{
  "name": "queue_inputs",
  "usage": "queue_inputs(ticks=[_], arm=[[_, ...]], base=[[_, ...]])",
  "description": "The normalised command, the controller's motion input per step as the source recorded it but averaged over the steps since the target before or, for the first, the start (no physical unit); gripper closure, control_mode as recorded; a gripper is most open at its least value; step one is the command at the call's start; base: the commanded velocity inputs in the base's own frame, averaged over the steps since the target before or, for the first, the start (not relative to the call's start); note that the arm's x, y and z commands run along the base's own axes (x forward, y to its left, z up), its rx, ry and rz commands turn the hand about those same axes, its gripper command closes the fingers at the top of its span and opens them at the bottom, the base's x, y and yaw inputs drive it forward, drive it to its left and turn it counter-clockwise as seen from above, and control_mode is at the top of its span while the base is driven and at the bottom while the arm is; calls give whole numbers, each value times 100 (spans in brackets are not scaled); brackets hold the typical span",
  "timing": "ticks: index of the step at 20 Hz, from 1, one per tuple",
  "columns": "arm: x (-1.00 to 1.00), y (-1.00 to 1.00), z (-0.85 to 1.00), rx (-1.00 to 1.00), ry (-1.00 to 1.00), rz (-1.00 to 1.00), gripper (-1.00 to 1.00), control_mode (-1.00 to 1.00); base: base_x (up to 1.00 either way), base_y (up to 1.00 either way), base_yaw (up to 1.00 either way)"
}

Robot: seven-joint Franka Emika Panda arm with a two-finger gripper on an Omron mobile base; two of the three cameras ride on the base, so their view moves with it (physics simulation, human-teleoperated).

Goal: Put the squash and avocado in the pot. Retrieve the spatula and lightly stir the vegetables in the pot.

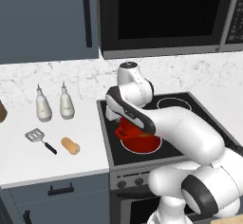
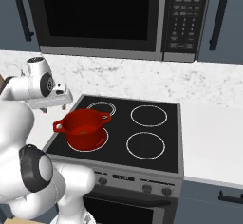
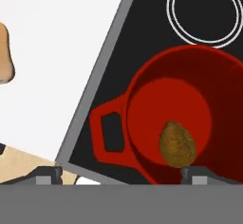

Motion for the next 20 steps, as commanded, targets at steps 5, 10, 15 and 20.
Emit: queue_inputs(ticks=[5,10,15,20], arm=[[0,100,5,0,-7,-4,-100,-100],[3,100,-12,0,-1,-3,-100,-100],[11,100,-63,0,3,-6,-100,-100],[8,77,-58,0,3,-8,-100,-100]], base=[[0,0,0],[0,0,0],[0,0,0],[0,0,0]])
